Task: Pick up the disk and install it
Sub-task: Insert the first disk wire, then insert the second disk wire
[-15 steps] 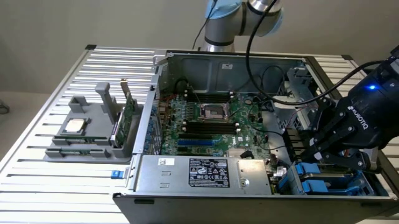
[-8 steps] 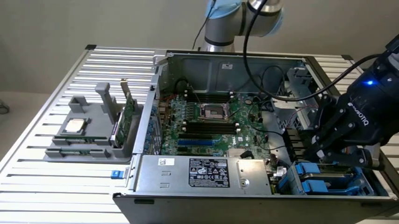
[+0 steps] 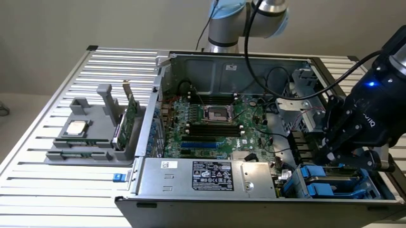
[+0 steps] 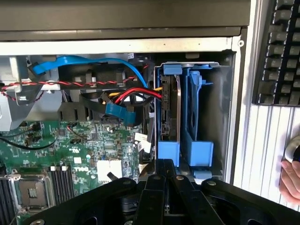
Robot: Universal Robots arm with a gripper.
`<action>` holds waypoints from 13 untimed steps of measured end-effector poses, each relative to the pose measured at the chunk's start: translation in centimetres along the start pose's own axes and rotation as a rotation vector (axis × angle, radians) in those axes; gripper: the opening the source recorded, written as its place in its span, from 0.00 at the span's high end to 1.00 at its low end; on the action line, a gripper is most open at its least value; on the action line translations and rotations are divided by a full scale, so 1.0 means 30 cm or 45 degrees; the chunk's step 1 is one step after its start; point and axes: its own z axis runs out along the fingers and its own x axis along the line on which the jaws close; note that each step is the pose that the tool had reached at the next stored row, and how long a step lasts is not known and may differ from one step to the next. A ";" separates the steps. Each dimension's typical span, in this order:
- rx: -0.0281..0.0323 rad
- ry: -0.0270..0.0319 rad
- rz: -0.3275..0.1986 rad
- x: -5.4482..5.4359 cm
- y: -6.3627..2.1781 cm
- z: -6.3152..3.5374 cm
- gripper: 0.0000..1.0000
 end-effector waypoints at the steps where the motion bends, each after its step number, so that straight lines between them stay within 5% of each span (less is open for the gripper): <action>1: -0.0074 0.0005 0.000 0.000 -0.002 0.000 0.89; 13: -0.0078 0.0004 0.000 0.000 -0.002 0.000 0.89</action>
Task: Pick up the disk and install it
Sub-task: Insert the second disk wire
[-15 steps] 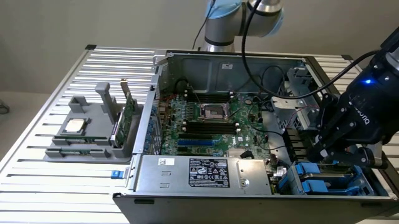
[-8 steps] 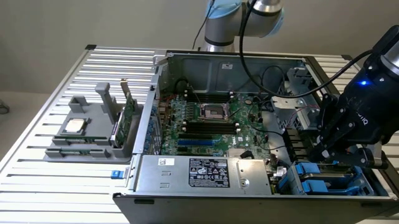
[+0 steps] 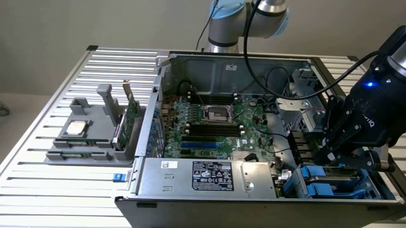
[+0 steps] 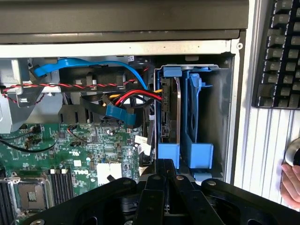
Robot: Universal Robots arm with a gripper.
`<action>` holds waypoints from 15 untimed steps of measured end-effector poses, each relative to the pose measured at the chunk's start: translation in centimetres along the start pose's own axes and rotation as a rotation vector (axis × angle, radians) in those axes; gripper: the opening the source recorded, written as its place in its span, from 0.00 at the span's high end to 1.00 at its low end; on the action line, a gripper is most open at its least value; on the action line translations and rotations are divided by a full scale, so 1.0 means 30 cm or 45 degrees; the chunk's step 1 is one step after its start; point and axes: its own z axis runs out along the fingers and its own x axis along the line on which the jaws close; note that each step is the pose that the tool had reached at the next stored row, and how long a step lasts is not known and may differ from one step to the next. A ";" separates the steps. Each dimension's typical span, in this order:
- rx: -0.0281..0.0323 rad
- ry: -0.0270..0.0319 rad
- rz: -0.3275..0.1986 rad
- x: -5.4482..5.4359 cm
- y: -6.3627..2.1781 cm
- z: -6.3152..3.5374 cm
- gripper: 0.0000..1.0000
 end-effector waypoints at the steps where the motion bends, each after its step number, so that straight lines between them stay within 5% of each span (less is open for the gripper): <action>1: 0.0000 0.0000 0.000 0.000 0.000 0.000 0.89; 11: -0.0005 -0.0063 0.001 0.038 -0.001 0.000 0.89; 15: -0.0006 -0.0092 0.001 0.046 0.010 -0.024 0.89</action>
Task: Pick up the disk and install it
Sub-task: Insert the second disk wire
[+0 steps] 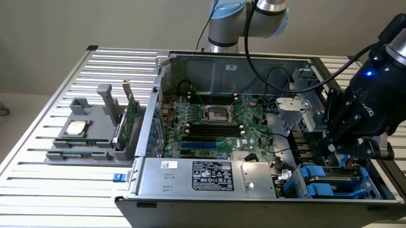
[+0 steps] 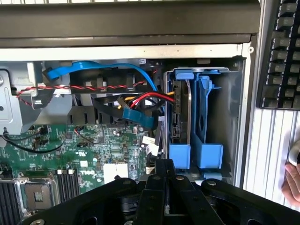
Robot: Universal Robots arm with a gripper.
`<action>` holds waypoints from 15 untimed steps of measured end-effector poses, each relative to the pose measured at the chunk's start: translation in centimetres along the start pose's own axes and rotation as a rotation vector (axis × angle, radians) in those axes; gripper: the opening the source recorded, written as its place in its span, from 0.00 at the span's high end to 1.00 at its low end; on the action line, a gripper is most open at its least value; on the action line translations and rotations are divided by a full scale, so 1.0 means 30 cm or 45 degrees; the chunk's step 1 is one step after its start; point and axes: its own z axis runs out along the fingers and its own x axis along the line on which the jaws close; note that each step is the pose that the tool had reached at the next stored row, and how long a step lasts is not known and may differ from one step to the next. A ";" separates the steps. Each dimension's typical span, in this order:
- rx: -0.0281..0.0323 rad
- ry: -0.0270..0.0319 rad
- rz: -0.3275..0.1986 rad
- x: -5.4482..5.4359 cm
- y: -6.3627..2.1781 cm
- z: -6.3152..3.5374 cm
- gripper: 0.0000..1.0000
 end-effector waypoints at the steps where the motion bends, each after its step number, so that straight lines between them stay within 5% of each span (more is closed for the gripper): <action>1: 0.0000 -0.0002 0.000 0.001 0.005 -0.005 0.89; 8: 0.0040 -0.0005 0.000 0.003 0.041 -0.018 0.88; 15: 0.0041 -0.0004 0.000 0.017 0.040 -0.030 0.64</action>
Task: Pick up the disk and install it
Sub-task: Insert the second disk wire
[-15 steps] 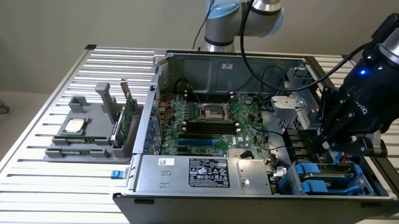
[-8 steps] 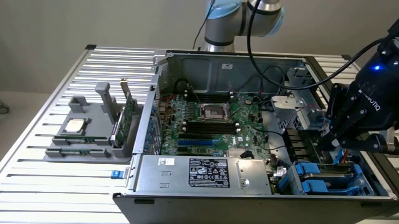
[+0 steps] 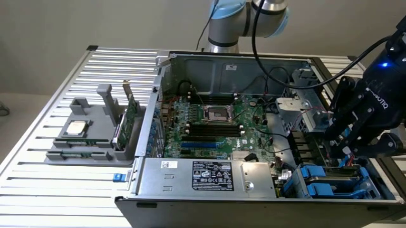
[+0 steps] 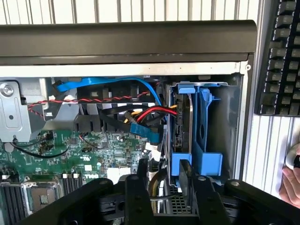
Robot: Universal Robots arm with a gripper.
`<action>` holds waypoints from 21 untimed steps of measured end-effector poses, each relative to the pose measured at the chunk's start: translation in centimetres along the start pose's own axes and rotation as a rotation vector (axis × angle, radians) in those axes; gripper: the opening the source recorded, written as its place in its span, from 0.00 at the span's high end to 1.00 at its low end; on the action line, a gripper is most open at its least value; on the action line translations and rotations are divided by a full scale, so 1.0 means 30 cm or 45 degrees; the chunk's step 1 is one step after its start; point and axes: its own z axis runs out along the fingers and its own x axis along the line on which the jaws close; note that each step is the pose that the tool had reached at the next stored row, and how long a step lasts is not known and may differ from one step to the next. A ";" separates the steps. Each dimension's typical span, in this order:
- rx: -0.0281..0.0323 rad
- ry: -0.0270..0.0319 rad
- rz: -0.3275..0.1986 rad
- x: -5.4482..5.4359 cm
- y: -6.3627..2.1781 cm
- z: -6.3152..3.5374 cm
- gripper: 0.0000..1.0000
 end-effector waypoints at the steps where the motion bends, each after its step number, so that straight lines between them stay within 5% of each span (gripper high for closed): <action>1: 0.0000 -0.0001 0.000 0.005 0.001 -0.002 0.58; 9: -0.0004 -0.0101 0.005 0.034 0.024 -0.023 0.58; 14: -0.0017 -0.0474 0.011 0.040 0.047 -0.030 0.58; 21: -0.0029 -0.0801 0.015 0.044 0.062 -0.031 0.58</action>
